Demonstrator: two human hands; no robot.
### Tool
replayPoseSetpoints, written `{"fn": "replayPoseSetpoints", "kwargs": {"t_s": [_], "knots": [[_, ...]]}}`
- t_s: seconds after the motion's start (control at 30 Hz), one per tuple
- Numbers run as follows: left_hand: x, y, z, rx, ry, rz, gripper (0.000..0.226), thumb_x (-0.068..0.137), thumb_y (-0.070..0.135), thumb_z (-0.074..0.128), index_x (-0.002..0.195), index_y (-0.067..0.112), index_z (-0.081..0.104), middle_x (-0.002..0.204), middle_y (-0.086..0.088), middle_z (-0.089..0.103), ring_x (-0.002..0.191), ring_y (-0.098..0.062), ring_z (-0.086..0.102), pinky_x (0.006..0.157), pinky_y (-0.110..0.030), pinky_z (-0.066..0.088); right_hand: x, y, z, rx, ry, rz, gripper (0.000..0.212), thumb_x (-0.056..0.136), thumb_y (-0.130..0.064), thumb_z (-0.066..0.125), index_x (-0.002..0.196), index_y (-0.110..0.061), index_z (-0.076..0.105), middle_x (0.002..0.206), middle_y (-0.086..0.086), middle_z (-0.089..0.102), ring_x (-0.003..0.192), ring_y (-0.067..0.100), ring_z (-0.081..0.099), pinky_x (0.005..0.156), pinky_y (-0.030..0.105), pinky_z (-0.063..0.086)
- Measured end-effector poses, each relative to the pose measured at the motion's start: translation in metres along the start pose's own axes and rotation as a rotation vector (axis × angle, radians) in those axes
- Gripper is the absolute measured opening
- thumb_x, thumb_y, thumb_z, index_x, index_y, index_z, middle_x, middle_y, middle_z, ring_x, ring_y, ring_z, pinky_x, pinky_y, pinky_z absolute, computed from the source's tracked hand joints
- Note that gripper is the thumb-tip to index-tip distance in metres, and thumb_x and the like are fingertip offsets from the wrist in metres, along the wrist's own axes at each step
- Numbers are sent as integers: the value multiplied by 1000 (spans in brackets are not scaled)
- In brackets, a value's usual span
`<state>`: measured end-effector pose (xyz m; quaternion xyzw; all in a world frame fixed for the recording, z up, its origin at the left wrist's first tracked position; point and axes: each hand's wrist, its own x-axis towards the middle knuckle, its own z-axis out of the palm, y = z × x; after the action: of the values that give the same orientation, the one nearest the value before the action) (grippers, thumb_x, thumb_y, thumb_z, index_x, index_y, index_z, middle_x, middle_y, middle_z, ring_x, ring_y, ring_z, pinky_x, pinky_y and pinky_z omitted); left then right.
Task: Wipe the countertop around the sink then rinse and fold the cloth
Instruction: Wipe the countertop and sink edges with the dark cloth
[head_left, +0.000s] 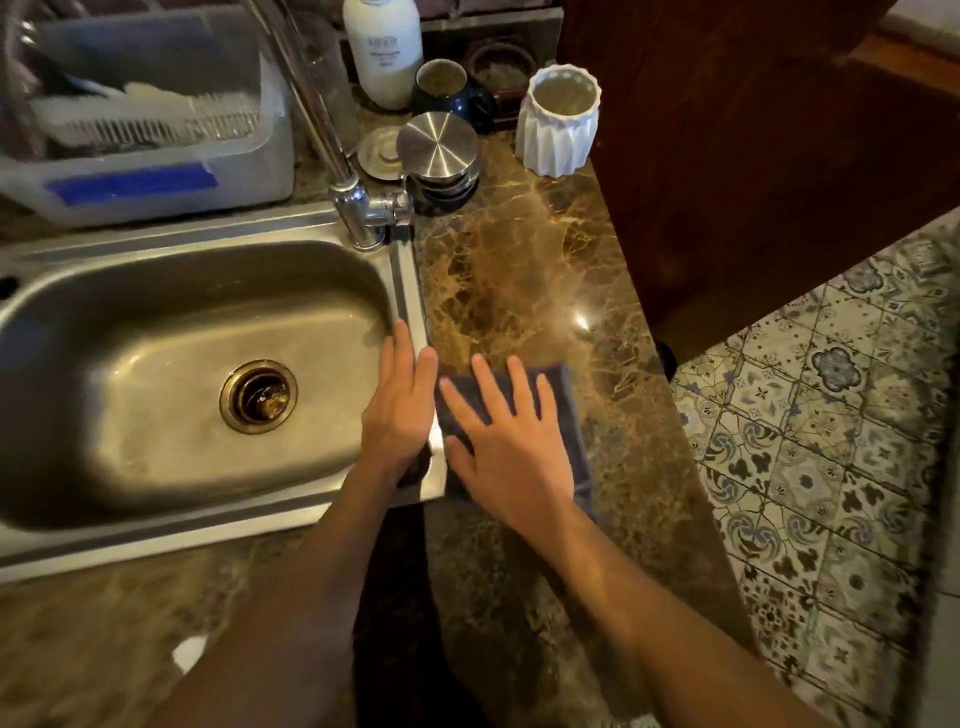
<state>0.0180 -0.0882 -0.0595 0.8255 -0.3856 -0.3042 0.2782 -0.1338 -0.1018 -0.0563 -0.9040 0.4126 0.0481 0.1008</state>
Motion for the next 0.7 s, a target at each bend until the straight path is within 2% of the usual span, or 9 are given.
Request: {"fn": "replayPoseSetpoints", "kwargs": {"t_s": [0.03,0.07,0.1,0.13,0.2,0.3,0.47,0.63,0.7], "knots": [[-5,-4,-6,-35,-47,2,63,106,47,29,162,22,12,169,-1,16,154,-19,19,119,-32,18,-28,-4,3,-6,-32,-10,60,101,-55,32,157,-40,22,169,4,17,153,39,15,120,60,17],[-13,-8,-11,-12,-73,13,61,106,45,32,161,23,18,167,-3,24,151,-20,26,119,-34,22,-56,0,5,-17,-64,-13,60,101,-57,32,157,-41,21,169,2,16,153,38,15,121,59,17],[-26,-13,-15,107,-52,63,56,106,43,35,158,23,27,161,-7,36,143,-25,40,114,-41,35,-82,10,6,-29,-90,-14,60,100,-59,32,157,-42,21,169,2,15,153,37,15,121,58,17],[-42,-18,-17,282,-5,138,51,106,40,34,152,20,37,150,-13,48,128,-33,54,101,-48,48,-102,24,6,-43,-105,-8,60,100,-61,29,157,-42,21,169,1,14,153,37,16,121,58,17],[-70,-30,-19,567,24,227,54,104,43,28,149,15,40,126,-16,63,99,-35,64,80,-48,55,-119,61,1,-75,-122,63,62,100,-63,22,158,-41,20,169,3,14,153,36,16,121,59,17],[-85,-42,-20,687,-6,201,64,104,53,21,157,18,24,122,-9,61,98,-31,63,81,-45,53,-91,109,-9,-73,-88,237,64,100,-60,19,160,-35,17,169,7,13,154,37,12,120,61,18],[-78,-48,-16,786,35,306,64,106,47,26,158,11,27,106,-14,61,80,-34,59,65,-44,49,5,105,-14,-52,32,389,65,101,-56,18,160,-30,17,168,12,17,152,42,14,120,62,16],[-79,-50,-14,835,112,329,59,107,46,32,155,10,36,96,-14,63,72,-33,59,60,-42,45,17,32,-10,-55,20,140,63,103,-54,17,160,-29,11,169,8,12,153,40,9,122,60,11],[-79,-46,-16,795,62,294,62,107,49,23,156,14,33,106,-15,65,81,-36,63,67,-45,48,-14,0,-1,-31,-13,32,64,103,-55,19,160,-29,12,169,6,12,154,38,7,123,58,10]]}}
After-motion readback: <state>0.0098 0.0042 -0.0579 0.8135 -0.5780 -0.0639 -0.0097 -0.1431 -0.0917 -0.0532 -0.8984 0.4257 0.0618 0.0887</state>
